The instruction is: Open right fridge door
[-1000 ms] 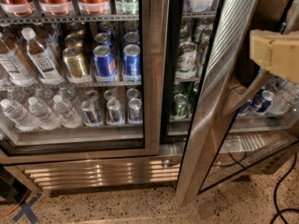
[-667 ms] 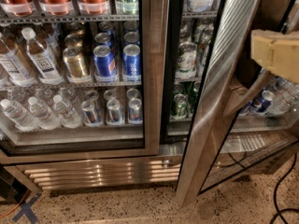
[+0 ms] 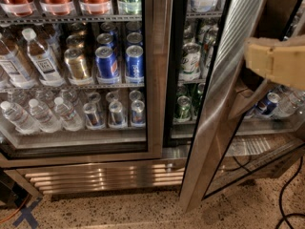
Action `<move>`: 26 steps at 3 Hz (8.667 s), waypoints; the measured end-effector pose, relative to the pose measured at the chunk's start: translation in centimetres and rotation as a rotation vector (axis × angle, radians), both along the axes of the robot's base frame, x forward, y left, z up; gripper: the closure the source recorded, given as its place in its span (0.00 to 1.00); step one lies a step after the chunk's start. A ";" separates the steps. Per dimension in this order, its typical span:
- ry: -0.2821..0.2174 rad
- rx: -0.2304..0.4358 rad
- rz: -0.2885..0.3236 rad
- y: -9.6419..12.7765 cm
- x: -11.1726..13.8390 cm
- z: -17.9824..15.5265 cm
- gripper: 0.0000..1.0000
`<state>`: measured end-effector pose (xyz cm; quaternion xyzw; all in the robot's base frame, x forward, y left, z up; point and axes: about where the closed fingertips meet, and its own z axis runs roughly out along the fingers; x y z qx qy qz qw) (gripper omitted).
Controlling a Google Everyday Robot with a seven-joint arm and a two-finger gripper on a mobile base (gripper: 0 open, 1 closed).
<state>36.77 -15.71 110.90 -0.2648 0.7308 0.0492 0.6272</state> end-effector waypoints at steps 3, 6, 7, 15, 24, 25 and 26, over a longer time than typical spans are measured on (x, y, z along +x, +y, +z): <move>0.000 0.000 0.000 0.0 0.0 0.0 0.25; 0.000 0.000 0.000 0.0 0.0 0.0 0.00; 0.000 0.000 0.000 0.0 0.0 0.0 0.00; -0.053 0.027 -0.033 -0.9 0.2 0.7 0.00; -0.104 0.131 -0.419 -11.4 -3.8 -6.7 0.00; -0.124 0.146 -0.427 -10.5 -4.8 -5.2 0.00; -0.195 0.164 -0.451 -9.4 -8.3 -1.2 0.00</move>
Offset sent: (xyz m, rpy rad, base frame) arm -0.2457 -0.0522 0.0432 -0.0879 0.0487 -0.3102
